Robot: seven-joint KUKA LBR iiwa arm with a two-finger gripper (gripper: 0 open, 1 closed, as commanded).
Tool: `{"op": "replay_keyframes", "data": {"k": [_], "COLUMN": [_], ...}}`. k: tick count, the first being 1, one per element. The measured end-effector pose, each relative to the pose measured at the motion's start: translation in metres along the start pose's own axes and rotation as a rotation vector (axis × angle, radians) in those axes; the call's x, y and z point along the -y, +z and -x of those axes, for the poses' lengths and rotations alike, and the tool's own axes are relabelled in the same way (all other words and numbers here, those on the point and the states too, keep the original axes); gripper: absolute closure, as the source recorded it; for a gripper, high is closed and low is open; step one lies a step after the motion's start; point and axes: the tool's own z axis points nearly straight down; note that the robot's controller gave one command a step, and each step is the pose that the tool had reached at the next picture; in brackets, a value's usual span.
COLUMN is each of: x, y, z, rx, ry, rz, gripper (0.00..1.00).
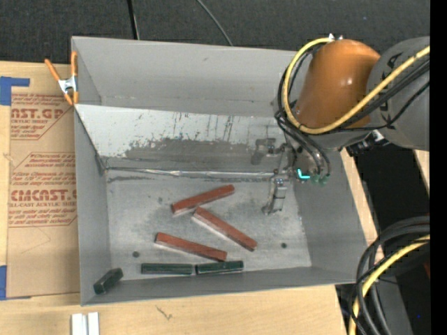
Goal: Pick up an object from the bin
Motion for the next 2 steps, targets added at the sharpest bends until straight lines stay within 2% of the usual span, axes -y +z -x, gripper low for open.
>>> {"op": "replay_keyframes", "data": {"k": [1, 2], "x": [0.000, -0.008], "y": [-0.004, 0.043], "z": [0.002, -0.017], "rx": [0.008, 0.014], "ry": [0.000, 0.022], "rz": [-0.001, 0.000], "gripper": [0.00, 0.00]}}
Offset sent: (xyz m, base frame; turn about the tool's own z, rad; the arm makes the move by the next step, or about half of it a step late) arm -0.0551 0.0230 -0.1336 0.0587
